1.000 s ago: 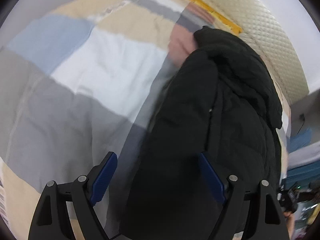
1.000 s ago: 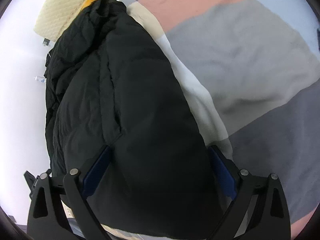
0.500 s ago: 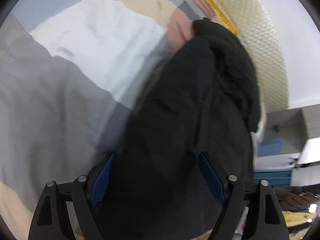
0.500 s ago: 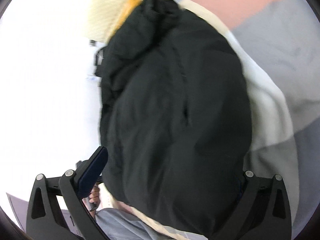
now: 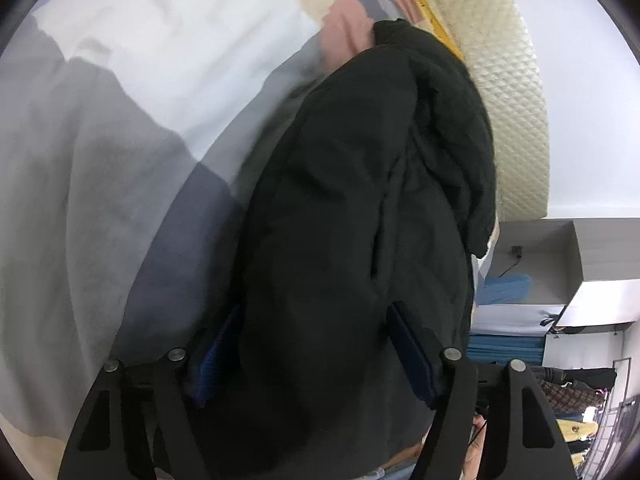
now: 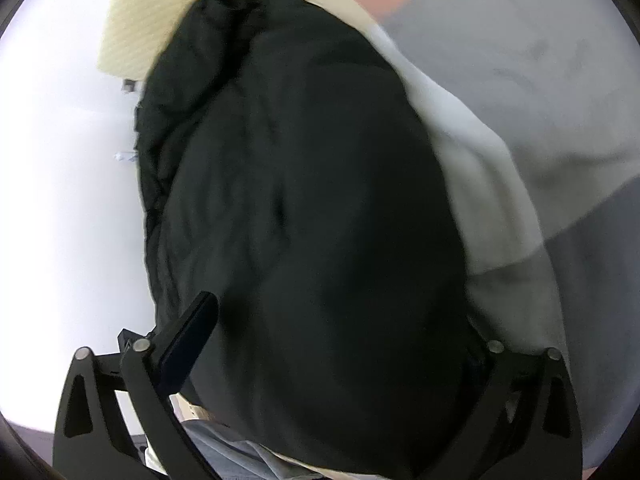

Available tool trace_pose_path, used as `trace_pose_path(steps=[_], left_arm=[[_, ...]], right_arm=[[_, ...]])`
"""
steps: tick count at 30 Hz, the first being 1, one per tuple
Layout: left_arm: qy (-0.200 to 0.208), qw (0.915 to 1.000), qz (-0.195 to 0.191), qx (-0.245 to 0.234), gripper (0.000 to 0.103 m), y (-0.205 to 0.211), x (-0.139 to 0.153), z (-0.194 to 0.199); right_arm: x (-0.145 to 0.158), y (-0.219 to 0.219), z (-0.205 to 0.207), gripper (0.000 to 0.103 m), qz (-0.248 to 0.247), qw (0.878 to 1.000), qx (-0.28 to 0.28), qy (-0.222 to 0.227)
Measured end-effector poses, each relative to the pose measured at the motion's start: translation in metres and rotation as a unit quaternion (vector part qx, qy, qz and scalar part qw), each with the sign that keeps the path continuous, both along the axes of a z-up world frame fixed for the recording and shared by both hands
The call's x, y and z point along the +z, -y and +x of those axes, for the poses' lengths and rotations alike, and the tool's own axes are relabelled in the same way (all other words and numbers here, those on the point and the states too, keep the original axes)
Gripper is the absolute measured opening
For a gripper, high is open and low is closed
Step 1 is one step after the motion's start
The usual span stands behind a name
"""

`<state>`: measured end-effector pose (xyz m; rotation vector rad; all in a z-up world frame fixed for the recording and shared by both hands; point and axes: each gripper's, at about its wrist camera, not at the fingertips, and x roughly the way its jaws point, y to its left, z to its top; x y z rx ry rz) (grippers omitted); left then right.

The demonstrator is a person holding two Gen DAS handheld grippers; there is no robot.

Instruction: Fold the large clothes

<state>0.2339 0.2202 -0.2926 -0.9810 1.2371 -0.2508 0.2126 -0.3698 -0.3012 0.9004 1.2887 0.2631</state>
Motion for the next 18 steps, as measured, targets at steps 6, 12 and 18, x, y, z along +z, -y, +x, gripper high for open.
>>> trace_pose_path(steps=[6, 12, 18], left_arm=[[0.026, 0.9989, -0.034, -0.018, 0.051, 0.006, 0.001, 0.000], [0.054, 0.9975, -0.025, -0.037, 0.019, 0.011, 0.012, -0.001], [0.079, 0.9965, -0.007, -0.028, 0.010, 0.013, 0.027, -0.005]], right_arm=[[0.020, -0.021, 0.001, 0.097, 0.042, 0.997, 0.043, 0.048], [0.040, -0.018, 0.000, 0.030, 0.040, 0.994, 0.036, 0.095], [0.067, -0.002, -0.009, 0.013, 0.048, 0.987, 0.001, 0.154]])
